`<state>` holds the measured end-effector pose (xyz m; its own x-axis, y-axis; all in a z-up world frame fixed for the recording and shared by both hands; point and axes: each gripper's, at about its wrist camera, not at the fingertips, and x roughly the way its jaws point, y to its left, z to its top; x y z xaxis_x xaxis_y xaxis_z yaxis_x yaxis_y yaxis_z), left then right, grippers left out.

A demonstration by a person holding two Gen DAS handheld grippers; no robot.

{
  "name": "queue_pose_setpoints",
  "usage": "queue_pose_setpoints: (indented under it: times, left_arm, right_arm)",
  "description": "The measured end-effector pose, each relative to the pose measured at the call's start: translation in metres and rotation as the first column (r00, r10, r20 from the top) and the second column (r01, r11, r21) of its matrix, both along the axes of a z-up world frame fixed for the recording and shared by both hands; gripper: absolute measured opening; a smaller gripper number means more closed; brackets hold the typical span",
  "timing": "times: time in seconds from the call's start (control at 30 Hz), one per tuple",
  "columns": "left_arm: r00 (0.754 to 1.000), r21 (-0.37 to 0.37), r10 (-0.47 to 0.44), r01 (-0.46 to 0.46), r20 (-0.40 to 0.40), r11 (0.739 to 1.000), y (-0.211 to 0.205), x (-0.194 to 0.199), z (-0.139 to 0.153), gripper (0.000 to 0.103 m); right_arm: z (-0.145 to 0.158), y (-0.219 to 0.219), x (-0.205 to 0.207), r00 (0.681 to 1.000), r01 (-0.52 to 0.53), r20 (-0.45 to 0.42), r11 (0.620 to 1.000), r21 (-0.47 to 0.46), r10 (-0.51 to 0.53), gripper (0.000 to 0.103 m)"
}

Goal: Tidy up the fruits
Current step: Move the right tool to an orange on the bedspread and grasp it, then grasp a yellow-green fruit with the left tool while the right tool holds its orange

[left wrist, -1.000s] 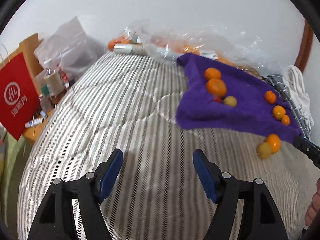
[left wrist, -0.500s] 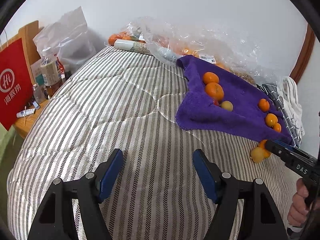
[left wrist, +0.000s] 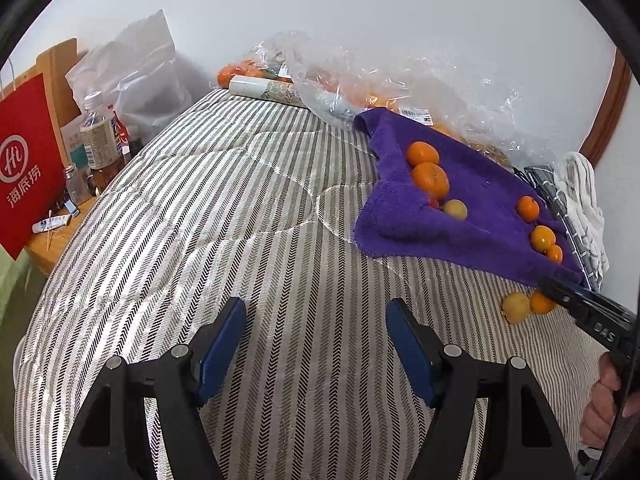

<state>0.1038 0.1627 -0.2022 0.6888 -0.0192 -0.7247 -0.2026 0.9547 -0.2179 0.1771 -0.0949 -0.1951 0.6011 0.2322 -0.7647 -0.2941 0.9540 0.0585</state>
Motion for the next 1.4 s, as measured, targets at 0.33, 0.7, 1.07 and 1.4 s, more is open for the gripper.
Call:
queue_pose_setpoints:
  times: [0.33,0.7,1.07,1.4]
  left_arm:
    - [1.0,0.023,0.001,-0.001,-0.012,1.0,-0.003,0.002,0.0,0.071]
    - [0.999,0.097,-0.017,0.022,-0.05,0.995,-0.015,0.007,0.0,0.076]
    - [0.995,0.173,-0.044,0.059,-0.088,0.983,-0.03,0.011,-0.002,0.079]
    - [0.98,0.175,-0.186,0.196,-0.07,0.965,-0.086,0.007,0.011,0.077]
  right_arm:
    - [-0.004,-0.031,-0.012,1.0,0.002,0.005,1.0,0.022,-0.002,0.032]
    - [-0.022,-0.019,-0.008,1.0,-0.016,-0.012,0.999,0.033,0.017,0.031]
    - [-0.022,-0.025,-0.006,0.999,-0.02,-0.026,0.996,0.092,0.022,0.031]
    - [0.001,-0.064,-0.031,0.996,0.045,0.08,0.999,-0.017,-0.044,0.031]
